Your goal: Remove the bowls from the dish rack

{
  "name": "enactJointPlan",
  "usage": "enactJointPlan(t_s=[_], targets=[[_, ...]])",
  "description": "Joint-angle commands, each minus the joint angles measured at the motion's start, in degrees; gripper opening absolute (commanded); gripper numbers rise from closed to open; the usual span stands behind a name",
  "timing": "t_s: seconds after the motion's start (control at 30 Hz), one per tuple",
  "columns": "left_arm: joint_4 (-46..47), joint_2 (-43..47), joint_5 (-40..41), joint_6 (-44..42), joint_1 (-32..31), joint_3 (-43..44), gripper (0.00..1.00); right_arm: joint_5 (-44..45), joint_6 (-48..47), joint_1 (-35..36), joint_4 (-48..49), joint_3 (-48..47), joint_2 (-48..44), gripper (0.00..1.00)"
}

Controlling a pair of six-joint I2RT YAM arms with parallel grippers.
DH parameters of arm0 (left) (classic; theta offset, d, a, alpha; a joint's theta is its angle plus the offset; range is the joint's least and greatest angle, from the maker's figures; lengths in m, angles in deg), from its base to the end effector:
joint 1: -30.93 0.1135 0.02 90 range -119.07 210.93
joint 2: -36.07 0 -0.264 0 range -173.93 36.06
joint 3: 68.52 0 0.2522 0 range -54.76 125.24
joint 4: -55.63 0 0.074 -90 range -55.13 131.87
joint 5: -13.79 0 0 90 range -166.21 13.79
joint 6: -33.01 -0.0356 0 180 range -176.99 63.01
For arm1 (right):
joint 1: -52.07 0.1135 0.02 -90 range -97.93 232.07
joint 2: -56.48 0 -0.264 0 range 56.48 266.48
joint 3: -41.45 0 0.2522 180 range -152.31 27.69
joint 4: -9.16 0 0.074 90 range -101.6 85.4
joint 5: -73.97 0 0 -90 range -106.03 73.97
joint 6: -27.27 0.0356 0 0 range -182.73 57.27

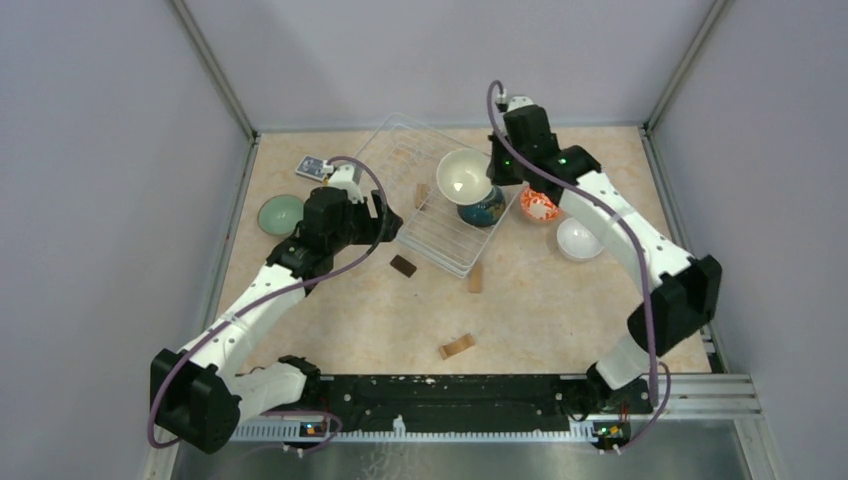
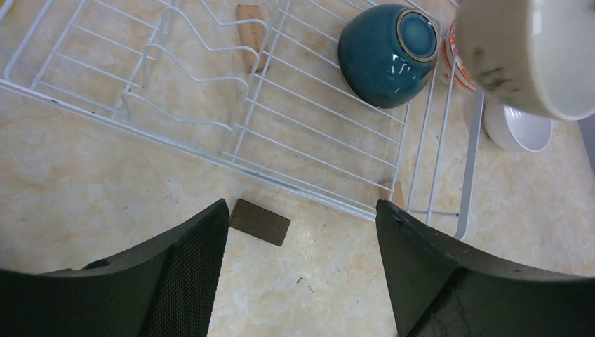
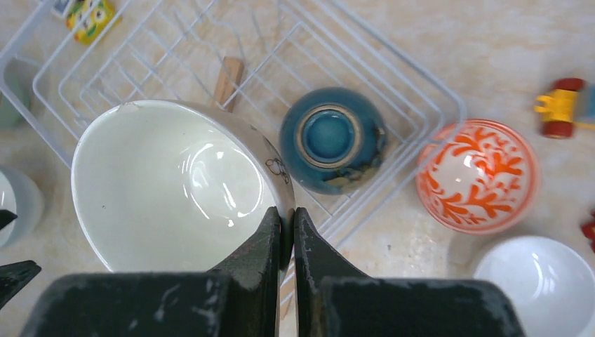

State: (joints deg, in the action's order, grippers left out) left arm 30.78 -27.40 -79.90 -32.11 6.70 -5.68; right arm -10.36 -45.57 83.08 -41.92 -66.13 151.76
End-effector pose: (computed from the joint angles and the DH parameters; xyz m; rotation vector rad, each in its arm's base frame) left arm 0.2299 -0.1060 0.2998 0.0303 2.0678 -0.6029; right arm 0.3241 0.1907 0.3616 -0.2198 2.2554 0.3407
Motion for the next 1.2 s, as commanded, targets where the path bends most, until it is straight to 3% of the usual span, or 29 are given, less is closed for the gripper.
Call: enactJointPlan(t_s=[0.0,0.2,0.47,0.67,0.97,1.17], targets=[[3.26,0.27,-2.11,-0.46,0.23,1.81,0.81,12.94,4.90,-0.49,3.03,4.37,-12.77,0.00],[5.22,-1.99,-5.84,1.35,0.20,2.63,0.80,20.84,11.22,-1.78,1.87,21.02,-27.86,0.00],[4.71,-7.19,-6.02,1.56,-2.17,6.70,0.79,14.95,21.30,-4.59,2.26,40.95,-40.04,0.00],[3.29,-10.79,-2.28,-0.24,-6.77,10.45,0.80,7.67,24.40,-6.97,5.13,47.68,-37.75,0.00],[3.94,-18.14,2.93,-4.49,-12.01,17.04,0.82,-0.68,22.39,-14.53,15.32,48.54,-28.08,0.00],[4.86,-26.15,5.57,-5.28,-13.39,22.50,0.98,-0.46,20.02,-18.36,18.70,45.45,-19.45,0.00]])
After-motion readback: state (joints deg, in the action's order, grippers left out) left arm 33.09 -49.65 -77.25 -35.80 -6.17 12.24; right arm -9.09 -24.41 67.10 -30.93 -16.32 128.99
